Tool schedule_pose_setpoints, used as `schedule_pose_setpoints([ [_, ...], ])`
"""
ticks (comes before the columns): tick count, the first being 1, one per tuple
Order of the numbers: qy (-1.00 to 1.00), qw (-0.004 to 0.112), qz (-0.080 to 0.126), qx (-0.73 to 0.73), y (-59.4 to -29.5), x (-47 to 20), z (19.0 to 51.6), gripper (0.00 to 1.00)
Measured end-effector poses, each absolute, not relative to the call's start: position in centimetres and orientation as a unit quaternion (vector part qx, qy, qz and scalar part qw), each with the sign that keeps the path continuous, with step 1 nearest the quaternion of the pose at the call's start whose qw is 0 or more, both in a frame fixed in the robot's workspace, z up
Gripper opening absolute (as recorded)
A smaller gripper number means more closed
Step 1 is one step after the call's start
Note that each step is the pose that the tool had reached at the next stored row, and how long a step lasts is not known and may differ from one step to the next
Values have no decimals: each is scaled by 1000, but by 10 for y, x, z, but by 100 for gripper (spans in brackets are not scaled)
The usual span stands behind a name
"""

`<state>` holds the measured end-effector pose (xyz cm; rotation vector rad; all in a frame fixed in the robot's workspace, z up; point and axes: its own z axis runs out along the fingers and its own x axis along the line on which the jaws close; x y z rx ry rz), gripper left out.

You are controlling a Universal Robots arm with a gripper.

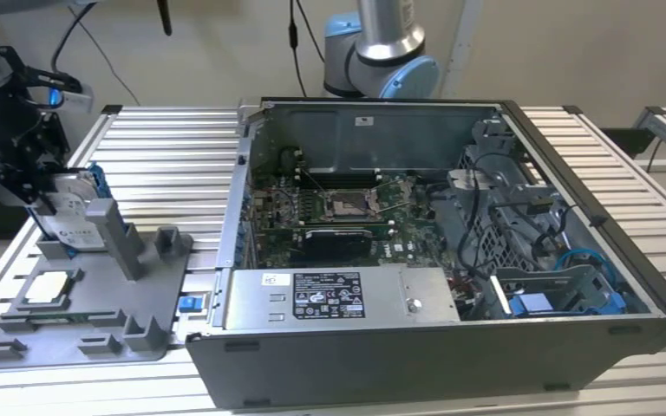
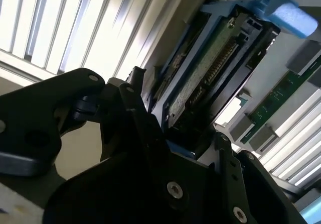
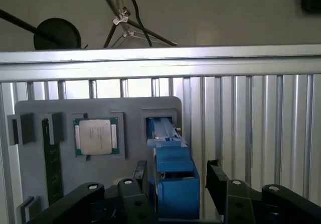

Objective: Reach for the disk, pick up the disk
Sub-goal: 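Pick up the disk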

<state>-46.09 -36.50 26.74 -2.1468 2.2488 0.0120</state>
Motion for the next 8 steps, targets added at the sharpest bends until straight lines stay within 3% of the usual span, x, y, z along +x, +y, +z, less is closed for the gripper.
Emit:
schedule_pose_setpoints([
  [5, 723, 16, 4, -691, -365, -461, 266, 100],
  [6, 723, 16, 4, -691, -365, -461, 266, 0],
  [8, 723, 16, 4, -691, -365, -461, 266, 0],
])
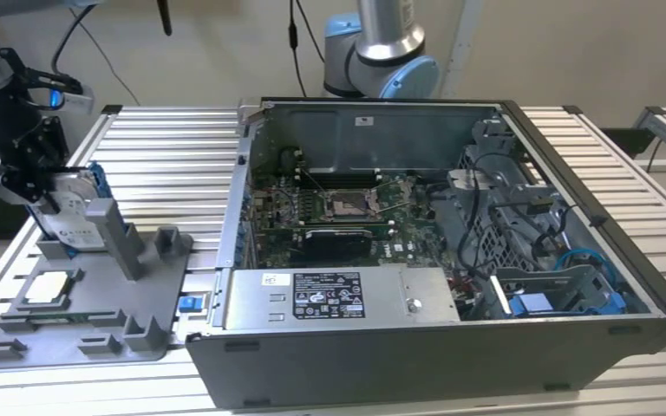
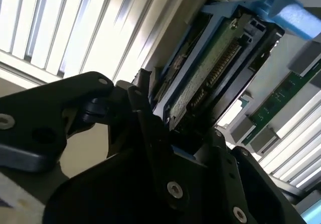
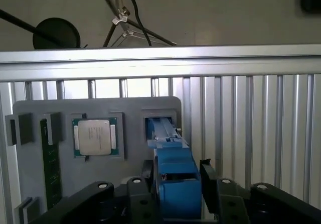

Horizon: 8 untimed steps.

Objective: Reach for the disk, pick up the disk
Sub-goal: 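Pick up the disk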

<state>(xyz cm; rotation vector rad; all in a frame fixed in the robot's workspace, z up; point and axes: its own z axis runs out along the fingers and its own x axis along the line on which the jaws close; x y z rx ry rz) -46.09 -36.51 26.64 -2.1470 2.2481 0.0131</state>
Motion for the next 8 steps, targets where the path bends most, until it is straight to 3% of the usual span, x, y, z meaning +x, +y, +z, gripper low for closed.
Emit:
schedule_pose_setpoints([
  [8, 723, 16, 4, -691, -365, -461, 266, 0],
])
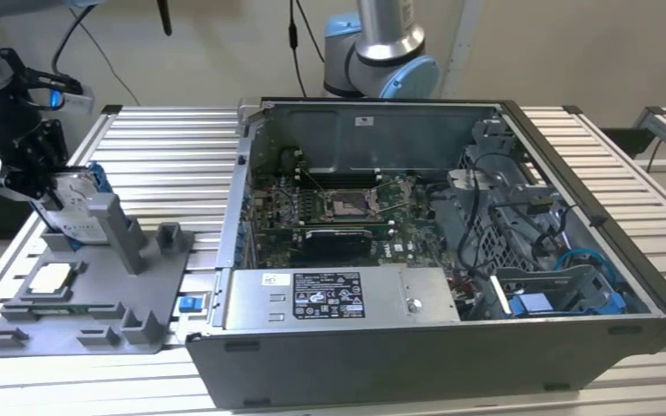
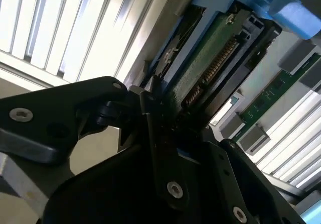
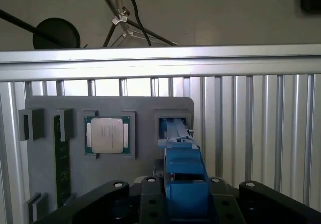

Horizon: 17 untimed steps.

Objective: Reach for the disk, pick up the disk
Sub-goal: 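Pick up the disk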

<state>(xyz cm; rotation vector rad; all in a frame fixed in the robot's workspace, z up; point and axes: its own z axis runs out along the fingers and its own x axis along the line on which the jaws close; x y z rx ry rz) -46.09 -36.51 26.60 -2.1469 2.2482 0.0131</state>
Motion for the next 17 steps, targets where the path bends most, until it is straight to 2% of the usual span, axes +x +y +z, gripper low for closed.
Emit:
schedule_pose_setpoints([
  [9, 723, 17, 4, -691, -365, -461, 267, 0],
  [17, 723, 17, 4, -691, -365, -461, 288, 0],
])
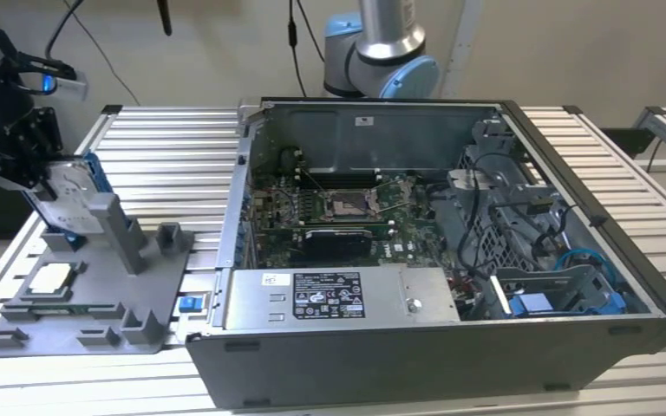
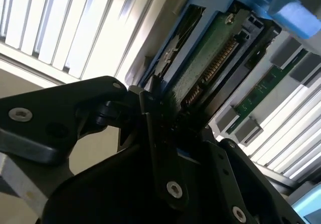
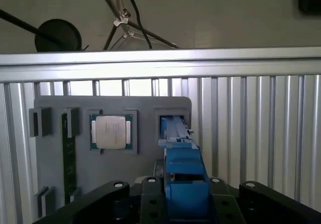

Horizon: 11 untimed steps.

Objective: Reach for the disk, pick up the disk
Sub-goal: 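Pick up the disk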

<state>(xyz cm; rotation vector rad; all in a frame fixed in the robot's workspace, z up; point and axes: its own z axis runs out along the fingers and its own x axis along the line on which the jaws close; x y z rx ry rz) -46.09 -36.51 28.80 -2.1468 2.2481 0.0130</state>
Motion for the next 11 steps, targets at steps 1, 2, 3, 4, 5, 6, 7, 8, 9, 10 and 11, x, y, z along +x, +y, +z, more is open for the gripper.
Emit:
schedule_pose_setpoints([
  [1, 723, 17, 4, -691, -365, -461, 291, 0],
  [2, 723, 16, 4, -691, -365, -461, 293, 0],
  [3, 723, 16, 4, -691, -365, -461, 296, 0],
  [4, 723, 17, 4, -691, -365, -461, 298, 0],
  [5, 723, 17, 4, -691, -365, -461, 301, 0],
  [6, 723, 17, 4, -691, -365, -461, 304, 0],
  [7, 723, 16, 4, -691, -365, -461, 307, 0],
  [8, 723, 16, 4, -691, -365, -461, 310, 0],
  [9, 723, 17, 4, -691, -365, -461, 313, 0],
  [10, 723, 17, 4, -691, -365, -461, 316, 0],
  [11, 723, 17, 4, -691, -365, -461, 319, 0],
])
